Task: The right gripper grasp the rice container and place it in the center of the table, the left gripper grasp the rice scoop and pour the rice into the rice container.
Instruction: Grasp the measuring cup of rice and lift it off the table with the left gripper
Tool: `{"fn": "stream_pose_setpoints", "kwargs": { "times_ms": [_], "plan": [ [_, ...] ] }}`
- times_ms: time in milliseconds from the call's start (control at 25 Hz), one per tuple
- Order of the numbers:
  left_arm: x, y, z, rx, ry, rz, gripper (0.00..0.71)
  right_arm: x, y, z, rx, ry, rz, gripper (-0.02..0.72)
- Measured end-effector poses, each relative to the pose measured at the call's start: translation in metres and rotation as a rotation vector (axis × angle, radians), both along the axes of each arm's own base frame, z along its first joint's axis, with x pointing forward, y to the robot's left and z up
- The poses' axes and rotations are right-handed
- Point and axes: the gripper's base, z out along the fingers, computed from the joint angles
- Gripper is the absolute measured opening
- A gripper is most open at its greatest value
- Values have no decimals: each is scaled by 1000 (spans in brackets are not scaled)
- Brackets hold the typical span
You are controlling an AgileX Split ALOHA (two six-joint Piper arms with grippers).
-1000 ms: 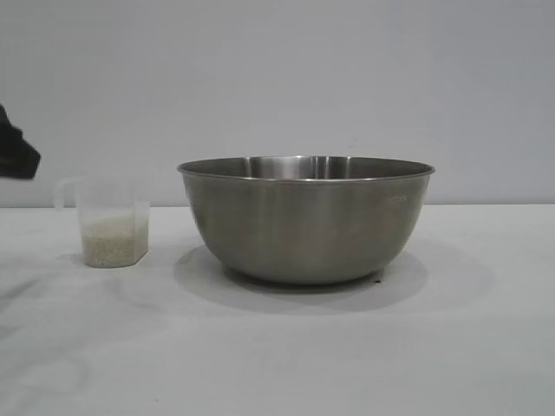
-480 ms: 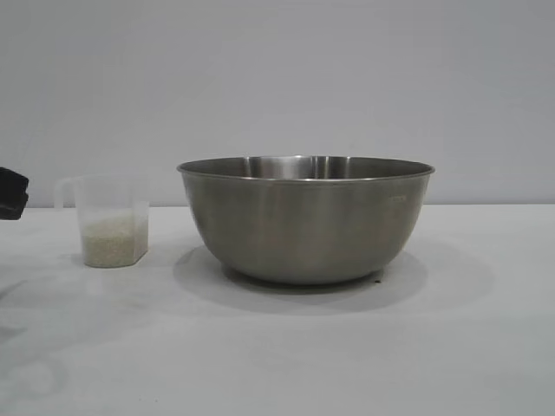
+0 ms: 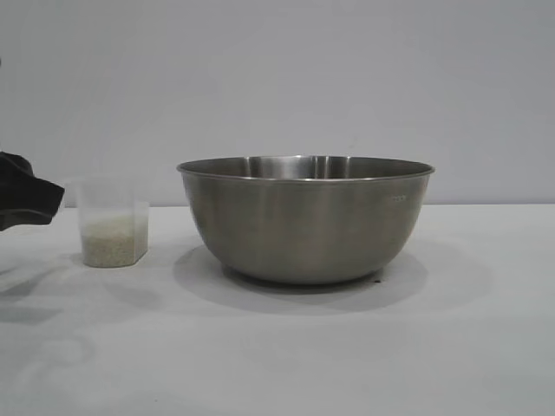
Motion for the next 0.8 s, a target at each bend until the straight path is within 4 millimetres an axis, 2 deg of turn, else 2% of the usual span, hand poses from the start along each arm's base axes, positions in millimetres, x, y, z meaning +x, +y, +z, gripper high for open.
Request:
{"fn": "stream_pose_setpoints", "kwargs": {
  "times_ms": [240,600,800],
  "plan": [
    [10,-2,-8,7,2,19,251,0,0,0,0,0,0,553],
    [22,-5,-7,18,-31,30,251,0,0,0,0,0,0,553],
    [28,-4,-13,27,-26,6,251,0,0,0,0,0,0,553]
  ]
}}
